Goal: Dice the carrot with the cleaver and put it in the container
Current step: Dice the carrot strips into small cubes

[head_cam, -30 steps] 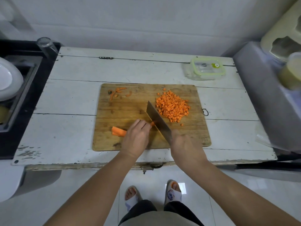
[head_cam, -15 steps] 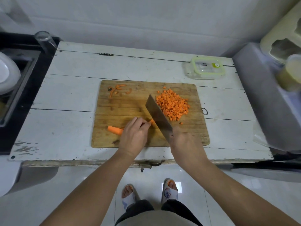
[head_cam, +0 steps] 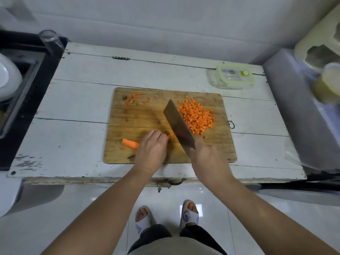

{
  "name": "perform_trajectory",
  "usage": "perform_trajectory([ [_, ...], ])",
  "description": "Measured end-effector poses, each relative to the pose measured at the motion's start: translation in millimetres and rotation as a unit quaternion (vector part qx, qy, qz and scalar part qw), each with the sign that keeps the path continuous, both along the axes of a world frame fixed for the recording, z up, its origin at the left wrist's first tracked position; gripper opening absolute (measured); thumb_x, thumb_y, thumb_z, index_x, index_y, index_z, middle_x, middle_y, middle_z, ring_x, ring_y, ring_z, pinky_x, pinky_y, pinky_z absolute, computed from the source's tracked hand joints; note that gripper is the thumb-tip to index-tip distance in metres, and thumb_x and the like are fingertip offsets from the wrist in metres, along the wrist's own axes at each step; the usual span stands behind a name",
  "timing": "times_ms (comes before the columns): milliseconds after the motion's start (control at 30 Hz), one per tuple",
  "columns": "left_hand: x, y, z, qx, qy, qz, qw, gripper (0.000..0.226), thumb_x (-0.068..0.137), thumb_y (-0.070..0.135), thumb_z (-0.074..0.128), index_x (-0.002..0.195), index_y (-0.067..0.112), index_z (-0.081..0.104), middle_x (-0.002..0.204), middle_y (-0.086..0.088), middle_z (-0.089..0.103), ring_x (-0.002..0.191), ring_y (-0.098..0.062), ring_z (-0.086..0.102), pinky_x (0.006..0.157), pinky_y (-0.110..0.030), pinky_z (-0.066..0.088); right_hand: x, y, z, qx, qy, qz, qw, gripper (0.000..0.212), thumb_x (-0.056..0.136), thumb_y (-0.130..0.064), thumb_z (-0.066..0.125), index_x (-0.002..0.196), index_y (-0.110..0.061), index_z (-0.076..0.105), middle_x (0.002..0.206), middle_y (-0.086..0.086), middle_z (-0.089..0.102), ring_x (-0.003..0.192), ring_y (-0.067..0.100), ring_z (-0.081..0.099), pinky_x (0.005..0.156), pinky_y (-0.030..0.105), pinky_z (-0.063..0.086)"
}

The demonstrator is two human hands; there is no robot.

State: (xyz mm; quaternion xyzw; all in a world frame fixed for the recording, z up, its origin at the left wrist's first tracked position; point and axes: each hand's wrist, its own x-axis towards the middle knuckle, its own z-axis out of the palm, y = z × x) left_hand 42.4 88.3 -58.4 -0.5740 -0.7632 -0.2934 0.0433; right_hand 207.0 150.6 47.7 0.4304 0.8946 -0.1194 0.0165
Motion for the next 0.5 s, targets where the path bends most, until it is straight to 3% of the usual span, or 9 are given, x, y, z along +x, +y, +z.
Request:
perform_trajectory([
  [133, -1, 0, -3, 0.002, 0.013, -0.005, 1.0, 0.018, 0.09, -0.003, 0.064, 0.078, 0.011, 0.065, 0.077, -0.006, 0.057, 0.079, -0.025, 0.053, 0.073, -0.041, 0.051, -1, -14, -8, -0.002, -0.05, -0.004, 0.999, 0.015, 0.096, -0.01, 0.049, 0.094, -0.021, 0.039, 0.07, 0.0, 0.053, 0.062, 0.025, 0.053, 0.056, 0.034, 0.041],
  [233, -2, 1, -5, 0.01, 0.008, 0.001, 1.0, 0.018, 0.089, -0.005, 0.064, 0.077, 0.009, 0.065, 0.076, -0.007, 0.056, 0.077, -0.027, 0.053, 0.068, -0.04, 0.048, -17, -12, -14, 0.008, -0.079, -0.006, 0.997, 0.022, 0.092, -0.003, 0.05, 0.096, -0.02, 0.037, 0.075, 0.004, 0.059, 0.062, 0.026, 0.053, 0.054, 0.033, 0.039],
  [367, 0, -1, -2, 0.008, 0.016, -0.005, 1.0, 0.019, 0.081, -0.009, 0.064, 0.079, 0.009, 0.067, 0.076, -0.007, 0.057, 0.078, -0.028, 0.053, 0.069, -0.039, 0.047, -36, 7, -18, -0.022, -0.031, -0.022, 0.999, 0.015, 0.097, -0.011, 0.051, 0.1, -0.019, 0.04, 0.082, 0.008, 0.063, 0.075, 0.034, 0.064, 0.056, 0.038, 0.044],
  [500, 0, 1, 2, -0.032, 0.036, -0.013, 0.999, 0.012, 0.085, -0.003, 0.065, 0.085, 0.008, 0.07, 0.082, -0.008, 0.064, 0.082, -0.027, 0.056, 0.073, -0.04, 0.052, -16, 5, -11, -0.031, 0.016, -0.034, 0.999, 0.008, 0.103, -0.024, 0.046, 0.108, -0.017, 0.046, 0.082, 0.008, 0.065, 0.074, 0.033, 0.064, 0.062, 0.043, 0.053],
])
